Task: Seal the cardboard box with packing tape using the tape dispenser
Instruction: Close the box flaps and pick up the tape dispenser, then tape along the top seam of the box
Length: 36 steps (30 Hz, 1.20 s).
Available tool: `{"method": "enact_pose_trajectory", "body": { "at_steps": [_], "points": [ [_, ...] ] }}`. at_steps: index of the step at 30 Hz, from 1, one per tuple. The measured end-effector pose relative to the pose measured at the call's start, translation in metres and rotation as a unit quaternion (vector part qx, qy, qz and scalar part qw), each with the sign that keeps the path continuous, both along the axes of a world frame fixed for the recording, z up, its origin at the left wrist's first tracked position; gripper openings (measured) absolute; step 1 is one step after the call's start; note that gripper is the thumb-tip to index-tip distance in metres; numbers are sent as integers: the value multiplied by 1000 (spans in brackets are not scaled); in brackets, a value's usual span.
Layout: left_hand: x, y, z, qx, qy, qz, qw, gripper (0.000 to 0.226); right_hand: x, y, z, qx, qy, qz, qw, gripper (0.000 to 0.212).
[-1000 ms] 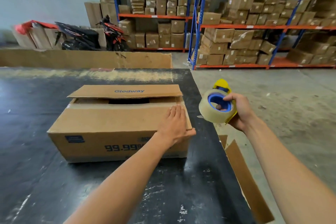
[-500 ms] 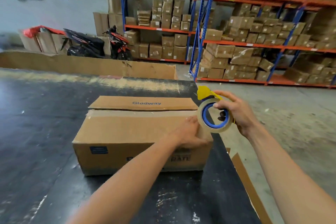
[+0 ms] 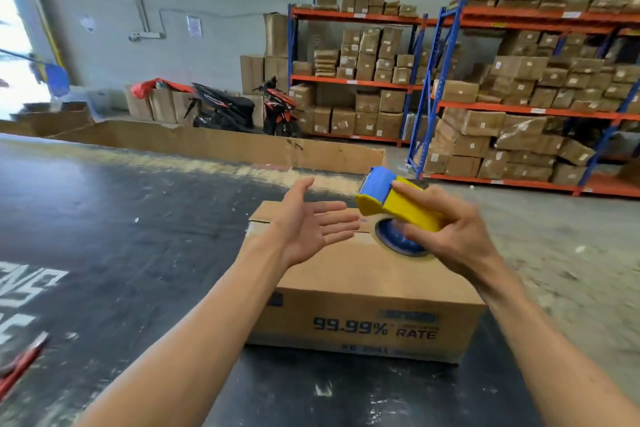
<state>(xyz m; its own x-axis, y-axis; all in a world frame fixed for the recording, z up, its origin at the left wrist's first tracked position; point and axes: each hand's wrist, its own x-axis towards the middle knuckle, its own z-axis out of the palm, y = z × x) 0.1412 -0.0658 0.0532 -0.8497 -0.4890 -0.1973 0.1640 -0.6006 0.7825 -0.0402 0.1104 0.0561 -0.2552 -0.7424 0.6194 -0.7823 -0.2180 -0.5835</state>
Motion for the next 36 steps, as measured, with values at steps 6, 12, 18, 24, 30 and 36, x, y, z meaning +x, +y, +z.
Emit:
{"method": "enact_pose_trajectory", "body": {
  "at_steps": [6,12,18,24,30,36],
  "points": [
    [32,-9,-5,-38,-47,46,997,63,16,-39,-31,53,45,27,997,58],
    [42,-26,-1,-54,-87,87,991,11,29,-64,-34,26,-1,66,997,60],
    [24,-62,13,-147,-153,209,955,21,19,-113,-15,90,1,73,993,59],
    [29,-113,22,-129,-170,294,932,21,-18,-143,1,166,-58,97,980,55],
    [27,-123,-25,-201,-247,327,890,15,-32,-180,-9,254,26,103,961,49],
    [31,-131,-66,-237,-352,367,828,21,-24,-209,-26,331,88,114,933,45]
  ]
}}
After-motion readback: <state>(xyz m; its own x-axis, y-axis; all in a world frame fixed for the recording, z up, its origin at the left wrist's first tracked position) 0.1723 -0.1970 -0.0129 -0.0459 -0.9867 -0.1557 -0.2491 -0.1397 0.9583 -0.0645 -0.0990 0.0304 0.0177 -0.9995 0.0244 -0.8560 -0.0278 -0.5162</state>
